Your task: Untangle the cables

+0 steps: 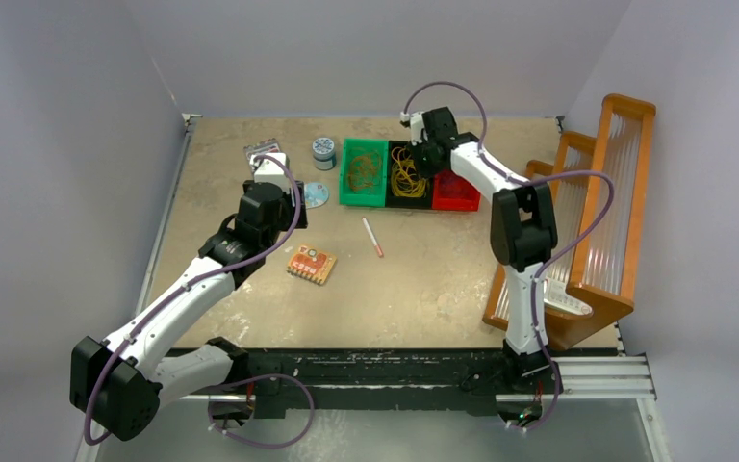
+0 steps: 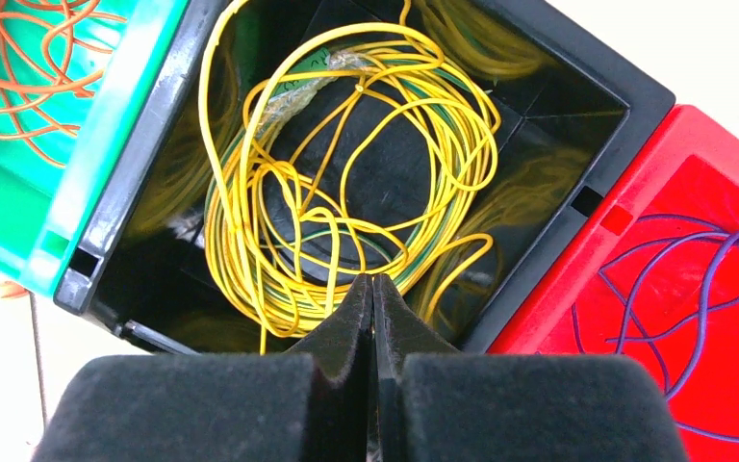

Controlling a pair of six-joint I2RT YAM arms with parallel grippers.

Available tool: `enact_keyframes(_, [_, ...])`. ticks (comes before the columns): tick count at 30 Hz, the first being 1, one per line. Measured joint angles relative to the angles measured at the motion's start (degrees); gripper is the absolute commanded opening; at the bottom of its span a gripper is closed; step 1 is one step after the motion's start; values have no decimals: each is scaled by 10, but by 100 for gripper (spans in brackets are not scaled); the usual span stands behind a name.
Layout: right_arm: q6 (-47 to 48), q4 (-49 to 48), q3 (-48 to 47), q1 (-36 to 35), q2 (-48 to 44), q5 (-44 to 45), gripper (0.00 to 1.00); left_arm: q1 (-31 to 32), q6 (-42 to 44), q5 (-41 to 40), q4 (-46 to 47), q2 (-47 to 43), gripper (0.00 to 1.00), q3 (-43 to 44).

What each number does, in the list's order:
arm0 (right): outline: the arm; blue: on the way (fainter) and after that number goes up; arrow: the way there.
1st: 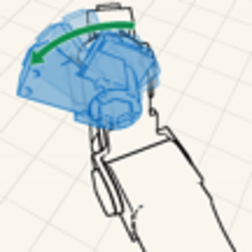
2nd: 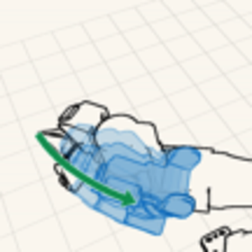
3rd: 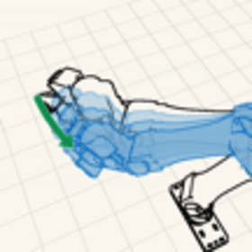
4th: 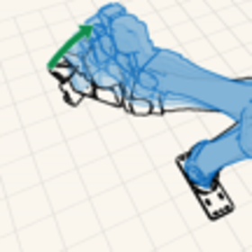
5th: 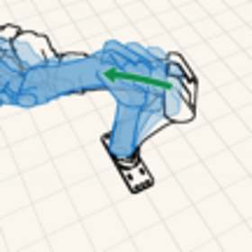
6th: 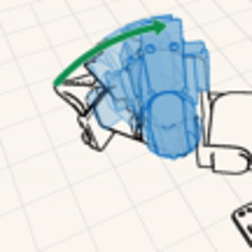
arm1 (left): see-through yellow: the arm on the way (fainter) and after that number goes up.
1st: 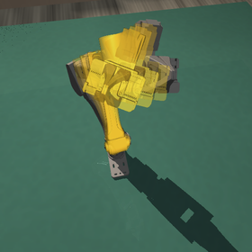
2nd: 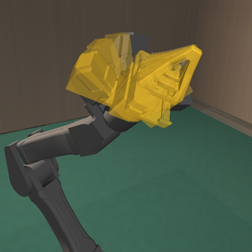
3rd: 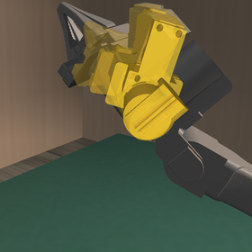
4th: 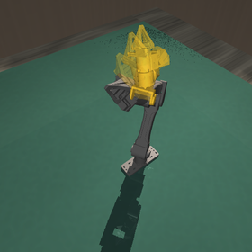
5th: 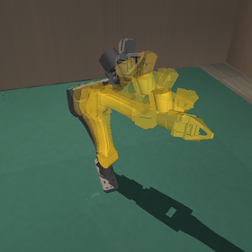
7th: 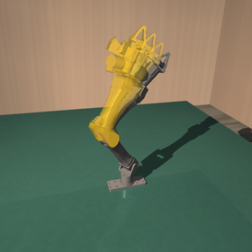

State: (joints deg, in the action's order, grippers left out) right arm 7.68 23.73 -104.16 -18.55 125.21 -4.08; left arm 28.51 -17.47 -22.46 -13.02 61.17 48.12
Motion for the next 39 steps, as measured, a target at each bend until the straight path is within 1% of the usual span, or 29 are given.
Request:
enact_keyframes(2, [-1,-7,6,-1,-2,2,0,0,0,0,0,0,64,0])
enact_keyframes(4, [-2,-14,16,-2,-8,7,5,0,0,0,0,0,64,0])
enact_keyframes(6, [-2,-23,34,-2,-23,16,7,0,0,0,0,0,64,0])
enact_keyframes(11, [-13,-57,70,-2,-83,32,15,0,0,0,0,0,64,0])
enact_keyframes(14, [-16,-81,75,-2,-116,38,22,0,0,0,0,0,64,0])
enact_keyframes(17, [-17,-107,82,-2,-140,48,25,0,0,0,0,0,64,0])
enact_keyframes(23, [-4,-136,105,-3,-151,48,32,0,0,0,0,0,64,0])
enact_keyframes(27, [9,-134,120,-8,-151,15,31,0,0,0,0,0,64,0])
enact_keyframes(30, [12,-136,129,-17,-150,-14,29,0,0,0,0,2,64,0])
enact_keyframes(34, [10,-137,141,-28,-150,-28,28,0,-1,3,0,5,64,0])
enact_keyframes(36, [8,-139,147,-32,-150,-30,28,0,-1,4,0,7,64,0])
enact_keyframes(39, [2,-161,175,-33,-158,-31,32,0,-5,7,0,8,64,0])
